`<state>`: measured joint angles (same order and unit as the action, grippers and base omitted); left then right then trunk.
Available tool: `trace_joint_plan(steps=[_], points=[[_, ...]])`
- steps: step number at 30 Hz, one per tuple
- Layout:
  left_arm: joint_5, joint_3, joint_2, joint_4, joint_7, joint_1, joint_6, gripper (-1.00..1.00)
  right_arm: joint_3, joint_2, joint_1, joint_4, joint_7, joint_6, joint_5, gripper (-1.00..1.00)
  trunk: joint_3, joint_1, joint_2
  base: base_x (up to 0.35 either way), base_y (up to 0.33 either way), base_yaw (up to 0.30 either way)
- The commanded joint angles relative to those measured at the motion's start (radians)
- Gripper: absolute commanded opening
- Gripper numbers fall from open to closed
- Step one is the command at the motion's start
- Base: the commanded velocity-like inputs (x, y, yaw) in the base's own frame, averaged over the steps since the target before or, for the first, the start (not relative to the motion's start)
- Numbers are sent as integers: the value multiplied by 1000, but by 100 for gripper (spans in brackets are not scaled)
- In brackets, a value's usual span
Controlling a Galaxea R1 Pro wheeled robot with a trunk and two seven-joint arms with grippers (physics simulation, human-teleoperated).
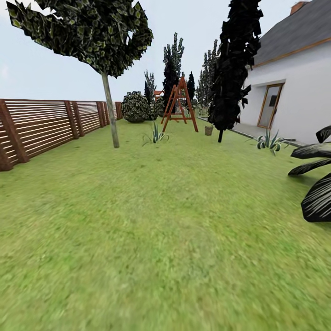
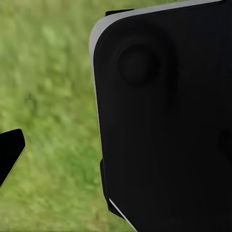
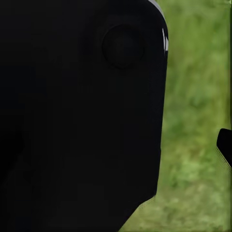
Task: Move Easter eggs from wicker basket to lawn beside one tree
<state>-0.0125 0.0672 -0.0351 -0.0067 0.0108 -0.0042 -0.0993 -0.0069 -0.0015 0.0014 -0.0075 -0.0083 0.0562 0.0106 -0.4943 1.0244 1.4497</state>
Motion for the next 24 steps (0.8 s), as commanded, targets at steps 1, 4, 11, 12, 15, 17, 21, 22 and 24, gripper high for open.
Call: trace_joint_plan(steps=[1,4,11,12,15,17,21,22,24], points=[[-1,6,0,1,1,0,-3,100,-1,0,0,-1,-1,2,1,100,-1,1,0,320,0,0],[-1,7,0,1,1,0,-3,100,-1,0,0,-1,-1,2,1,100,-1,1,0,320,0,0],[-1,6,0,1,1,0,-3,100,-1,0,0,-1,-1,2,1,100,-1,1,0,320,0,0],[-1,7,0,1,1,0,-3,100,-1,0,0,-1,-1,2,1,100,-1,1,0,320,0,0],[-1,7,0,1,1,0,-3,100,-1,0,0,-1,-1,2,1,100,-1,1,0,320,0,0],[-1,7,0,0,1,0,-3,100,-1,0,0,-1,-1,2,1,100,-1,1,0,320,0,0],[-1,7,0,1,1,0,-3,100,-1,0,0,-1,-1,2,1,100,-1,1,0,320,0,0],[-1,6,0,1,1,0,-3,100,-1,0,0,-1,-1,2,1,100,-1,1,0,320,0,0],[-1,7,0,1,1,0,-3,100,-1,0,0,-1,-1,2,2,100,-1,1,0,320,0,0]])
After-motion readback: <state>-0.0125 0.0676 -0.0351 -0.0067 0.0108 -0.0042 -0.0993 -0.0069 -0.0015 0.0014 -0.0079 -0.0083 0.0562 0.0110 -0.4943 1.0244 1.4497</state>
